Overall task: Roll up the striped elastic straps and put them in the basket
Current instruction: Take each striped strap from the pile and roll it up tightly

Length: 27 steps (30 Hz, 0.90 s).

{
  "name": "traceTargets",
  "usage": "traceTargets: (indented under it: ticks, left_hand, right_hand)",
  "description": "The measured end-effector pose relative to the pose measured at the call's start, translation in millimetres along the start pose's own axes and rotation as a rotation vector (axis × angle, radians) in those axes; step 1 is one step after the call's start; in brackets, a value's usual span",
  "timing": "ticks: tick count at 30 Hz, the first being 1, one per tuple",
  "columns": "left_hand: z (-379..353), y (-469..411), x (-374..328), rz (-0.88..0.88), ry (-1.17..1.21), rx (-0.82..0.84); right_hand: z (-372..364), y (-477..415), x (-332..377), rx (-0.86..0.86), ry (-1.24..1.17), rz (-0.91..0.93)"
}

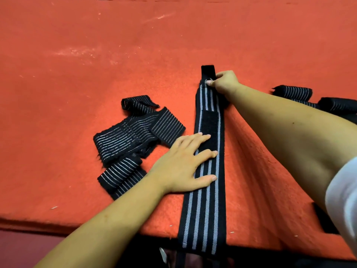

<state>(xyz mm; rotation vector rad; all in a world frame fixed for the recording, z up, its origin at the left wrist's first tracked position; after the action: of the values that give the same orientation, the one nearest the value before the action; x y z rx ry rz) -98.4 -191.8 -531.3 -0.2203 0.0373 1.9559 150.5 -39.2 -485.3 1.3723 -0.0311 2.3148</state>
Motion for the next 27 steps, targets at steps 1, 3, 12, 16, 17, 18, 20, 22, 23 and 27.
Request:
traceTargets:
  ticks: [1, 3, 12, 16, 17, 18, 20, 22, 23, 27]
  left_hand:
    - [0, 0, 0, 0.002, -0.003, 0.003]
    - [1, 0, 1, 0.009, -0.009, 0.009]
    - [7, 2, -1, 0.031, 0.058, 0.021]
    - [23, 3, -2, 0.135, 0.521, -0.281]
    - [31, 5, -1, 0.239, 0.654, -0.445]
    - [40, 8, -1, 0.351, 0.753, -0.589]
    - [63, 12, -7, 0.503, 0.904, -0.744]
    - [88, 10, -18, 0.533, 1.009, -0.752]
    - [97, 7, -21, 0.53, 1.073, -0.715]
    - [113, 2, -37, 0.479, 1.293, -0.487]
  right_hand:
    - [0, 2, 3, 0.011, -0.058, 0.016]
    - [3, 11, 11, 0.02, -0.181, 0.053]
    - [30, 84, 63, 0.029, -0.44, 0.294]
    - [30, 142, 65, 0.048, -0.408, 0.398]
    - [29, 158, 63, 0.049, -0.388, 0.432]
    - [29, 175, 60, 0.051, -0.383, 0.46]
    - [29, 206, 50, 0.056, -0.383, 0.49]
    - [25, 230, 36, 0.077, -0.398, 0.499]
    - [21, 239, 31, 0.095, -0.413, 0.501]
    - [9, 266, 20, 0.153, -0.438, 0.514]
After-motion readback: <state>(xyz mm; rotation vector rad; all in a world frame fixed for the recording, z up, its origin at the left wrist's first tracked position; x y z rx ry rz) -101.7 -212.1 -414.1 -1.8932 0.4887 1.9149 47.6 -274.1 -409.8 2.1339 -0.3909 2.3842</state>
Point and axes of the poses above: each hand's wrist, its own y-axis away from the middle knuckle, its own z-axis out of the back of the hand, x = y × z, the point moved 2 cm from there along -y, towards the middle knuckle, and after that the axes turned 10 degrees about x, right-handed, at the moved point
